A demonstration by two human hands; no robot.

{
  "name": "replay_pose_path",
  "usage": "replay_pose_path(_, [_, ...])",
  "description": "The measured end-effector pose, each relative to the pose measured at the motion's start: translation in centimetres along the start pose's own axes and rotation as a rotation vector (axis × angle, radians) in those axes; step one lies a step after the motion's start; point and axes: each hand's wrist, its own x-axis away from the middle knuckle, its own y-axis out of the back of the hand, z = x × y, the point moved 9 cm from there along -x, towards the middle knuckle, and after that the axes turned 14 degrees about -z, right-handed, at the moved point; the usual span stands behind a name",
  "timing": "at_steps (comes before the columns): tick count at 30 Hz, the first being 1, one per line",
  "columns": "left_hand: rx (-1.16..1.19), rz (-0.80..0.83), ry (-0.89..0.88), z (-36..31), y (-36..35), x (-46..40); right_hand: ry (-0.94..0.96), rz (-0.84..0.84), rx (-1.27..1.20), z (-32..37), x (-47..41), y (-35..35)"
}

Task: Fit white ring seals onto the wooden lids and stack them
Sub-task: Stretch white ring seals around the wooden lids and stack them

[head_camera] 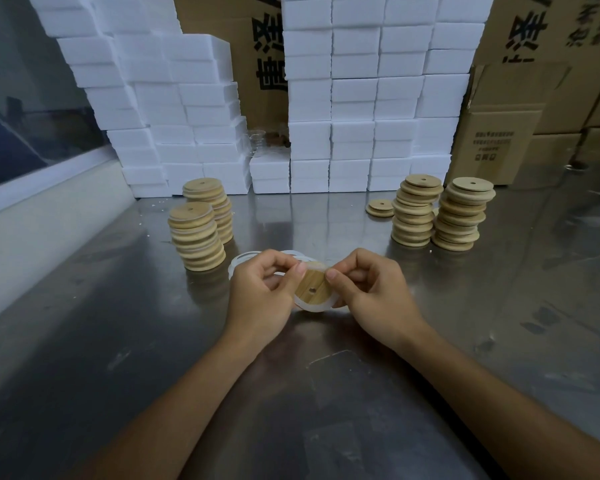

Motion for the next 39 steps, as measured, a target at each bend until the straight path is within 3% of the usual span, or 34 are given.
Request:
replay_pose_path(14, [-0.01, 0.02, 0.069, 0.8, 0.4, -0.3, -0.052, 0.02, 0.022, -1.1, -0.2, -0.2])
replay_pose_path(20, [-0.098, 0.053, -0.053, 0.7, 0.2, -0.4, 0.048, -0.064, 0.095, -0.7, -0.5, 0.7])
replay_pose_path(23, [-0.119, 0.074, -0.08, 0.6, -0.1, -0.1, 0.185, -0.073, 0.172, 0.9, -0.2, 0.9])
replay_pose_path(28, [-0.294, 0.271, -0.268, 0.0, -1.8, 0.9, 0.405, -0.011, 0.282, 3.1, 0.8, 0.1])
replay_pose_path(34, [-0.404, 0.308, -0.448, -1.0, -1.8, 1.3, 0.425, 0.062, 0.292, 3.1, 0.8, -0.4])
replay_pose_path(39, [-0.504, 0.339, -0.442, -0.7, -1.7, 1.4, 0.428, 0.103, 0.272, 3.1, 0.9, -0.7])
